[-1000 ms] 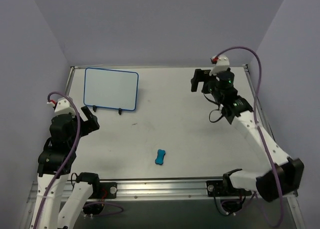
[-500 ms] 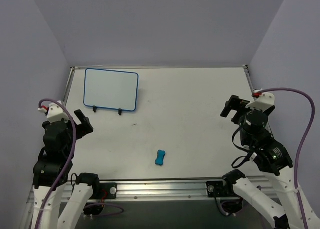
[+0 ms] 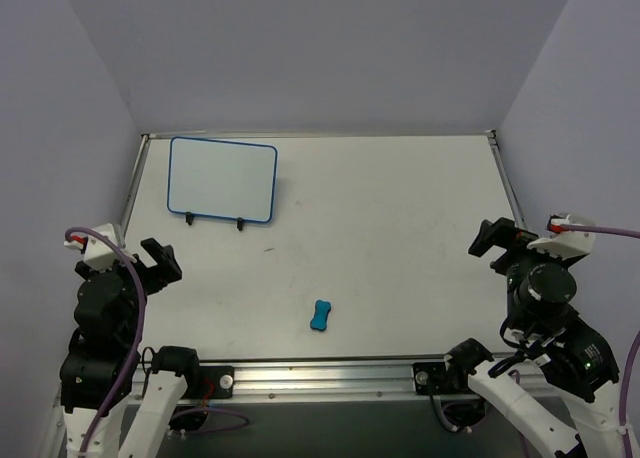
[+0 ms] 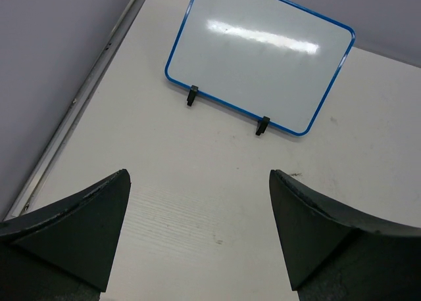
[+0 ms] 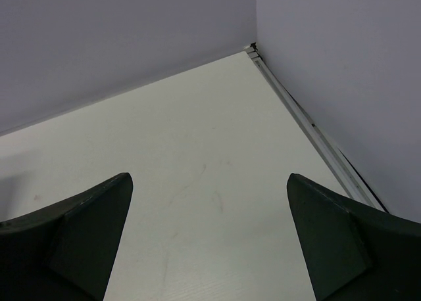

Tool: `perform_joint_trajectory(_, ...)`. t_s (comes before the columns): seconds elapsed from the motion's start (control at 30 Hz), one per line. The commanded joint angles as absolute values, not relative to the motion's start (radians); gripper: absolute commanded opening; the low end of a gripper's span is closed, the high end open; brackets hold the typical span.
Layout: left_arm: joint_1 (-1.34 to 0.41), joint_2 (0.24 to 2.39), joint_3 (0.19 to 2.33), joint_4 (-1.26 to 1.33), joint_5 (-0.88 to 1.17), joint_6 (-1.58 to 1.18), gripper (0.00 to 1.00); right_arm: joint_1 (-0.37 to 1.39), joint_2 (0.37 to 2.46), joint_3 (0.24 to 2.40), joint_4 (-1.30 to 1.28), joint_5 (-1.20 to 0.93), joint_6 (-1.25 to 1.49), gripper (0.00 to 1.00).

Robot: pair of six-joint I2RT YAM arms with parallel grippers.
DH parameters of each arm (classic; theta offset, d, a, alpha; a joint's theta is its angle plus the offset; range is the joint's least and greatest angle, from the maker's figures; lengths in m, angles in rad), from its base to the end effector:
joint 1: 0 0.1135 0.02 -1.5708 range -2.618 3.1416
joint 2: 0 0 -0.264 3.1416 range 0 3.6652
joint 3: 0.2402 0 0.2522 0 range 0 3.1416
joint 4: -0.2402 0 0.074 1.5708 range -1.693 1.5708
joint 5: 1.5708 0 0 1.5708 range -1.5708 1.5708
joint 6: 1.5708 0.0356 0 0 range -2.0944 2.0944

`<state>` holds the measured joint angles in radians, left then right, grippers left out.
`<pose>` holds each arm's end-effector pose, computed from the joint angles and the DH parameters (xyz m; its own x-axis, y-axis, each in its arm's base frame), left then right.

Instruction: Erase the whiteboard

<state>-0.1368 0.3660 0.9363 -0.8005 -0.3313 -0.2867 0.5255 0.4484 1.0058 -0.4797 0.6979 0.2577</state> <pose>0.0532 0.0044 0.3662 -0.1646 -0.2473 -0.9549 -0.2411 0.9488 -0.2041 0.0627 0.0099 0.4163 0.1082 0.2885 -0.9513 0.1472 0.9418 0.3023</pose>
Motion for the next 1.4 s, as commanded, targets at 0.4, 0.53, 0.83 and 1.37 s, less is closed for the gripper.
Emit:
perform_joint_trajectory(0.4, -0.175, 0.325, 0.887, -0.732, -0.273, -0.259, 0.94, 0.531, 0.509, 0.989, -0.468, 0.718, 0.244, 1.0)
perform_joint_trajectory(0.53, -0.181, 0.327, 0.884, -0.733, -0.281, -0.262, 0.94, 0.531, 0.526, 0.985, -0.469, 0.698, 0.255, 1.0)
perform_joint_trajectory(0.83, -0.183, 0.331, 0.882, -0.732, -0.281, -0.262, 0.94, 0.532, 0.543, 0.974, -0.465, 0.683, 0.259, 1.0)
perform_joint_trajectory(1.37, -0.183, 0.328, 0.884, -0.736, -0.295, -0.267, 0.94, 0.532, 0.545, 0.973, -0.469, 0.661, 0.272, 1.0)
